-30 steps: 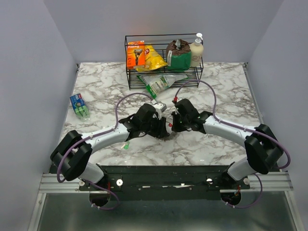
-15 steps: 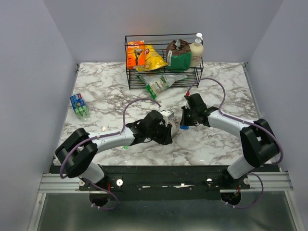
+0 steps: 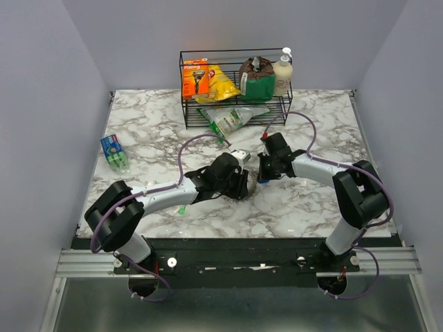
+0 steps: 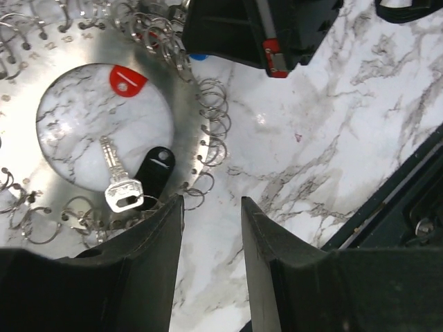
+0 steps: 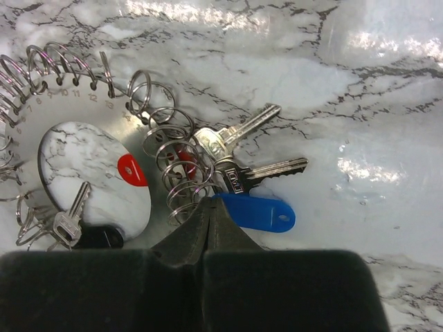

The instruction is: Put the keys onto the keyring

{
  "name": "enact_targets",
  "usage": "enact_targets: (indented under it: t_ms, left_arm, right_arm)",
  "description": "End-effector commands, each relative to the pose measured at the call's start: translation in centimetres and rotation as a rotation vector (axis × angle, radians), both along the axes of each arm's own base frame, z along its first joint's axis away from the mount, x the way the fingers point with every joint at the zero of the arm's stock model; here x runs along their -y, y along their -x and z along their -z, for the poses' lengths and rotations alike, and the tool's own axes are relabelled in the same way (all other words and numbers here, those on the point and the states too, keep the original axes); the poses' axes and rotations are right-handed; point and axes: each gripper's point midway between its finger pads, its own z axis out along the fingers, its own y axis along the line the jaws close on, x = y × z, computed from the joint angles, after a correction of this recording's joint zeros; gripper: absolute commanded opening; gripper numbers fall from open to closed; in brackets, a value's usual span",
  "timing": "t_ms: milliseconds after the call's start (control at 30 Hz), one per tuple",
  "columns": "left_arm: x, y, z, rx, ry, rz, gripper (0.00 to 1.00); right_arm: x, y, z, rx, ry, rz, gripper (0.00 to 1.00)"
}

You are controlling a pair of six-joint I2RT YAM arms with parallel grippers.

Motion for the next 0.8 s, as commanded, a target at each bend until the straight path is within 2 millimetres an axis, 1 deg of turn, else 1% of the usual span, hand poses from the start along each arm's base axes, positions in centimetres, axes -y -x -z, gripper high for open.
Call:
enact_targets:
  t_ms: [0, 67, 100, 133, 167, 200, 233, 267, 300, 367, 400, 500, 600, 667, 767]
  left_arm:
    - [-2.6, -2.2, 0.1, -0.002, -0.043, -0.148, 0.48]
    - [-3.5, -2.6, 0.4, -0.022, -0.040, -0.188, 0.49]
    - [-3.9, -3.0, 0.3, -0.027, -0.019, -0.207, 0.50]
    - [-5.0, -3.5, 0.8, -0.055, -0.012, -0.254, 0.51]
    - [-5.5, -3.7, 1.1, -0.074, -0.001, -0.272, 0.52]
    - [-5.9, -4.0, 1.1, -0.082, 0.012, -0.293, 0.57]
    - [-6.6, -4.0, 1.7, -0.108, 0.012, -0.323, 0.60]
    - [-7.7, -4.7, 2.1, -0.121, 0.011, -0.362, 0.62]
    - [-8.2, -4.7, 2.7, -0.141, 0.003, -0.371, 0.65]
    - [-9.3, -5.3, 3.5, -0.169, -0.010, -0.408, 0.65]
    - [-9.8, -5.3, 4.3, -0.193, -0.029, -0.417, 0.66]
    - [-10.4, -5.7, 5.3, -0.218, -0.046, -0.437, 0.66]
    - [-10.3, -6.0, 5.9, -0.231, -0.060, -0.435, 0.66]
    - [-10.1, -6.3, 5.9, -0.234, -0.063, -0.431, 0.66]
    - [-9.8, -6.6, 6.4, -0.246, -0.073, -0.424, 0.66]
  right_arm:
    - [0.1, 1.0, 1.4, -0.072, 0.025, -0.043, 0.05]
    - [0.3, 1.8, 2.1, -0.102, 0.029, -0.047, 0.05]
    - [0.3, 2.3, 2.3, -0.115, 0.027, -0.053, 0.05]
    - [0.3, 2.7, 2.4, -0.123, 0.026, -0.057, 0.05]
    - [0.5, 3.3, 2.6, -0.133, 0.027, -0.056, 0.04]
    - [0.4, 3.7, 2.6, -0.142, 0.023, -0.059, 0.05]
    - [0.2, 4.1, 2.7, -0.147, 0.020, -0.070, 0.04]
    - [0.2, 4.7, 2.8, -0.160, 0.017, -0.073, 0.04]
    - [-0.1, 5.0, 2.7, -0.160, 0.009, -0.079, 0.04]
    - [-0.7, 5.8, 2.7, -0.168, 0.006, -0.096, 0.04]
    - [-1.0, 6.1, 2.7, -0.174, 0.005, -0.099, 0.04]
    - [-2.2, 7.0, 2.8, -0.192, -0.006, -0.121, 0.04]
    - [-3.4, 8.2, 2.9, -0.213, -0.005, -0.144, 0.04]
    - [-4.2, 9.0, 3.0, -0.225, -0.003, -0.167, 0.04]
    - [-4.9, 10.1, 3.1, -0.242, -0.008, -0.182, 0.04]
